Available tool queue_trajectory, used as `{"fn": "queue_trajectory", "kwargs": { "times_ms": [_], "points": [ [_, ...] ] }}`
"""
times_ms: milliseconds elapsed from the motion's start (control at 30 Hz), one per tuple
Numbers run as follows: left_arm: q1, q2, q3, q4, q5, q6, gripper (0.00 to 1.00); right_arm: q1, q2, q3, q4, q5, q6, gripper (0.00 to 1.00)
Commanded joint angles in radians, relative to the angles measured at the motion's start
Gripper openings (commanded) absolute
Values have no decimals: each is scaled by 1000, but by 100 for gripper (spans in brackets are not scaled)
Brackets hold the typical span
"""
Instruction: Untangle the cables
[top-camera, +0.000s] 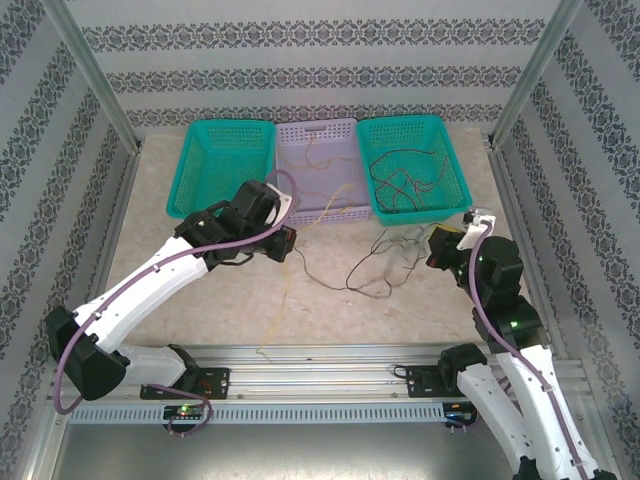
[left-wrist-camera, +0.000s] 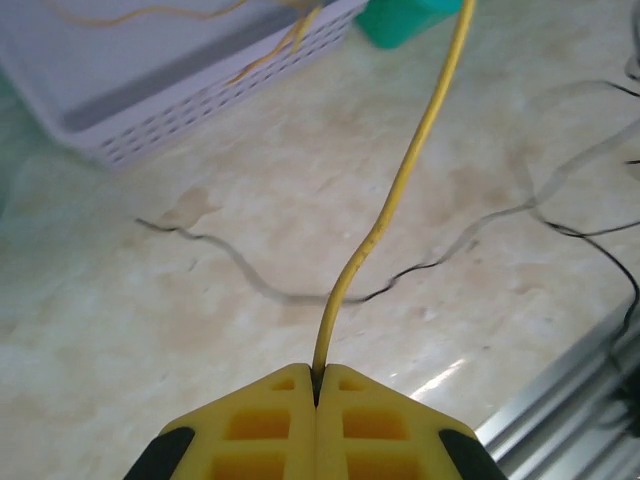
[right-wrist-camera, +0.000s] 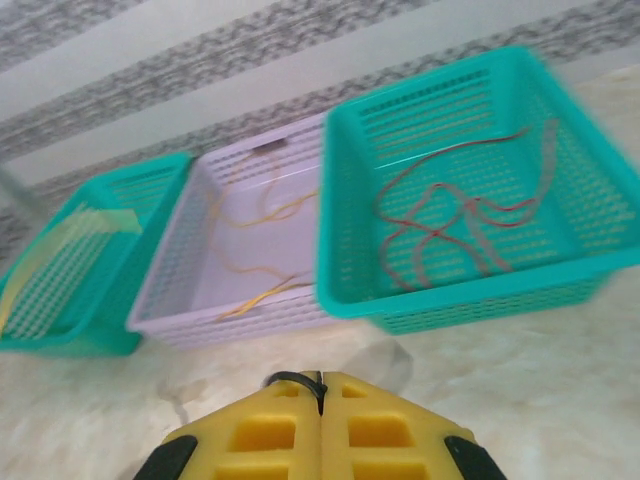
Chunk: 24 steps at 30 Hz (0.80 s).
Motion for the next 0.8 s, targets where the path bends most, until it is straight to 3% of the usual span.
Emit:
{"fn": "queue_trajectory", "kwargs": {
  "times_ms": [0, 100, 233, 533, 767],
  "points": [
    [26, -56, -33, -47, -59, -31, 0, -22, -19, 53, -63, 135, 6, 0],
    [31, -85, -53, -19, -59, -48, 0, -33, 17, 69, -87, 57, 10, 0],
    [61, -118, -43, -19, -142, -81, 0, -40, 30, 61, -110, 88, 8, 0],
    [99, -202, 28, 126, -224, -74, 0, -48, 32, -9, -2, -118, 42, 0],
    [101, -45, 204, 358, -241, 9, 0, -42, 30, -38, 44, -181, 63, 0]
  ]
}}
